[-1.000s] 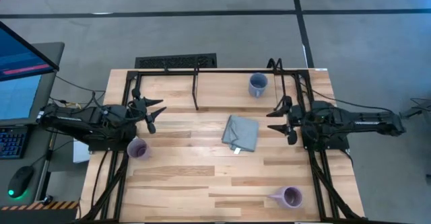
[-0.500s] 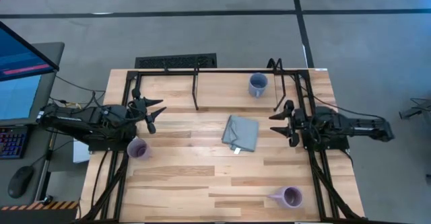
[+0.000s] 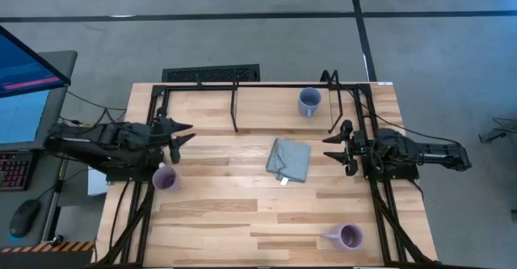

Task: Stack small to large cups/mugs on shelf
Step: Put the top purple mug on the shelf

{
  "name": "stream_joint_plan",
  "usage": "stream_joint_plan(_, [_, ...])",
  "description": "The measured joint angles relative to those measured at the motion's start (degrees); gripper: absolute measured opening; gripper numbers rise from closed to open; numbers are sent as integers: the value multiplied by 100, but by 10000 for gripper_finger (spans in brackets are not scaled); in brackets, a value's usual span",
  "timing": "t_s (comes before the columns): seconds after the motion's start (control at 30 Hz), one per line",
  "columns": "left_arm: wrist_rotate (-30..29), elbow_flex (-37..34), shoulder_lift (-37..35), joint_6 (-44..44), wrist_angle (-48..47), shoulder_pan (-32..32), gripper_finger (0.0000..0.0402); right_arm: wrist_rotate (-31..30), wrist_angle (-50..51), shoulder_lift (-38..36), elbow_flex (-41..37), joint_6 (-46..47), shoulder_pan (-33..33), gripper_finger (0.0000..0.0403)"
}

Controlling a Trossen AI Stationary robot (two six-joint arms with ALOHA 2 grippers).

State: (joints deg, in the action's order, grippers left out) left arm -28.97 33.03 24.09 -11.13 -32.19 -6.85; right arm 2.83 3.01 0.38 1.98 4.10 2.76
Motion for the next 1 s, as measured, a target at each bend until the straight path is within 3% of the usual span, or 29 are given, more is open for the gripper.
stream_joint_plan(0.53, [1709, 2027, 1533, -2056, -3455, 0, 139, -321, -9, 2, -15, -1, 0, 240])
stream_joint_plan(0.77, [2064, 2160, 2152, -2633, -4594, -2, 139, -344, -11, 2, -17, 42, 0, 240])
stream_joint_plan(1.0, [3054, 2162, 2483, -2346, -4763, -14, 139, -355, -11, 2, -17, 43, 0, 240])
